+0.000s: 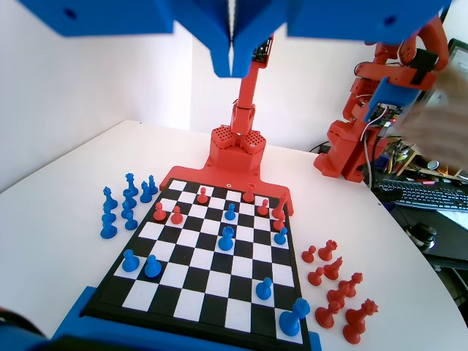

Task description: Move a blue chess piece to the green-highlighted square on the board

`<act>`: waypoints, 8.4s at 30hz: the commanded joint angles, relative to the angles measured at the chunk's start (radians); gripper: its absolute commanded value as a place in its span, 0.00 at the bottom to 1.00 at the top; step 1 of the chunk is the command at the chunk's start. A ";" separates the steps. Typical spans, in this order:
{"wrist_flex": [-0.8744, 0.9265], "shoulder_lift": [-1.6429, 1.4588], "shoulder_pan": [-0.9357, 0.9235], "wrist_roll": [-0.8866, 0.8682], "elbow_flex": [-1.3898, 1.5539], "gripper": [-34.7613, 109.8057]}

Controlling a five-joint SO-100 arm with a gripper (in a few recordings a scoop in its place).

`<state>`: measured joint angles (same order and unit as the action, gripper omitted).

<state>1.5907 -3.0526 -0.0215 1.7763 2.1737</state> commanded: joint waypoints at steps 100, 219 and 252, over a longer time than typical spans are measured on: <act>-0.718 1.439 -0.074 0.749 0.021 0.35; -0.759 1.669 -0.067 0.699 -0.202 0.25; -0.908 1.766 -0.081 0.681 -0.192 0.27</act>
<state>0.7056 -1.2563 -0.0905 2.4375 1.9712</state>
